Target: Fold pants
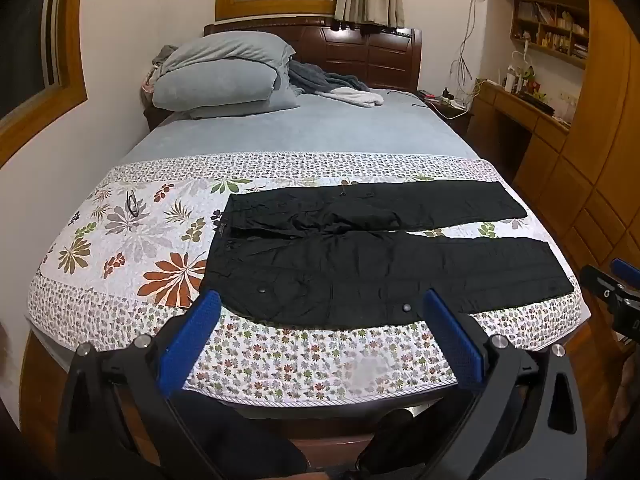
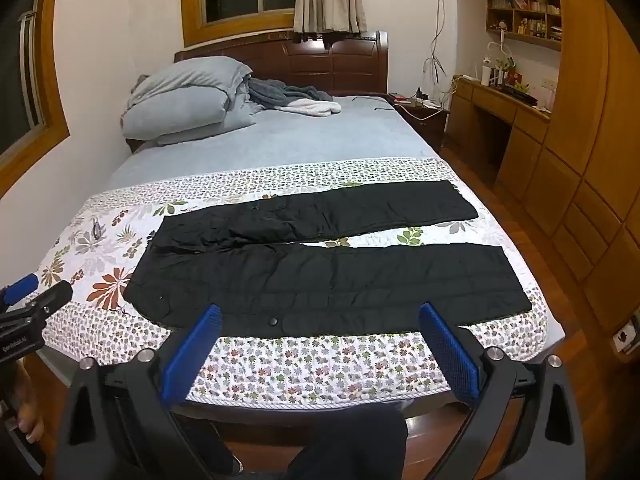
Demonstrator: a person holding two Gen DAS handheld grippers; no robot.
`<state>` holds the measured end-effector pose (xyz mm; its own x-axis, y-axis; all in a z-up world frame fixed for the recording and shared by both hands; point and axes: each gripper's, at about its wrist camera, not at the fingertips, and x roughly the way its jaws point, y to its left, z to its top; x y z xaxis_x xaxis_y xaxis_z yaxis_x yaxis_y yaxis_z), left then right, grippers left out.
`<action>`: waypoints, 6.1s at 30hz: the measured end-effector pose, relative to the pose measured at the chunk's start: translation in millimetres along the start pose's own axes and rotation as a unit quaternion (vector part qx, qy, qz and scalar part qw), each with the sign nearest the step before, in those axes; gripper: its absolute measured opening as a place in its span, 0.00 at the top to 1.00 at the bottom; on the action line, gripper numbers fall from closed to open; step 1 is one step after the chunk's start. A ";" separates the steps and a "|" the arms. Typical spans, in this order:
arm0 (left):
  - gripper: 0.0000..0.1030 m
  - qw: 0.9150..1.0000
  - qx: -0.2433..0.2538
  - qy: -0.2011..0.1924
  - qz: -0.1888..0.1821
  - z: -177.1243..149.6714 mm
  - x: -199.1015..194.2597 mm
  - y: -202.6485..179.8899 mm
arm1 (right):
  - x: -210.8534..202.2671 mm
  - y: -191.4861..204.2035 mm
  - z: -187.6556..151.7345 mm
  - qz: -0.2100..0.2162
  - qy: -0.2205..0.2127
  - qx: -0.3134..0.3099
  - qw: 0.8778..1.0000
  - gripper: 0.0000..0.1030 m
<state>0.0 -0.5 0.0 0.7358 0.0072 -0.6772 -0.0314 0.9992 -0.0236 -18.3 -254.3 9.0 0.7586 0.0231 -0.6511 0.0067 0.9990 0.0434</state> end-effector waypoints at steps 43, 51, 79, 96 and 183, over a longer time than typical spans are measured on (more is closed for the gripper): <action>0.03 1.000 -0.008 -0.006 0.013 1.9 -7.7 6.1 | -1.4 5.2 7.5 0.005 -0.002 -0.011 1.000 0.03; 0.03 1.000 -0.008 -0.007 0.013 2.0 -8.2 6.8 | -1.9 5.2 6.2 0.005 -0.002 -0.011 1.000 0.03; 0.03 1.000 -0.008 -0.007 0.015 1.2 -11.8 8.5 | 0.2 5.4 3.8 0.005 0.001 -0.010 1.000 0.03; 0.03 1.000 -0.007 -0.006 0.016 1.1 -11.4 7.8 | 0.7 4.8 3.8 0.005 0.002 -0.009 1.000 0.03; 0.79 0.854 -0.477 0.187 -0.092 -123.3 289.5 326.4 | 257.5 -362.1 -151.6 0.165 0.128 0.477 0.854 0.90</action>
<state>119.3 323.0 -294.4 0.5265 -0.3377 -0.7802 -0.6057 0.4950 -0.6230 75.9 -604.5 -289.2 0.6559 0.4264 -0.6229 0.4403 0.4541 0.7746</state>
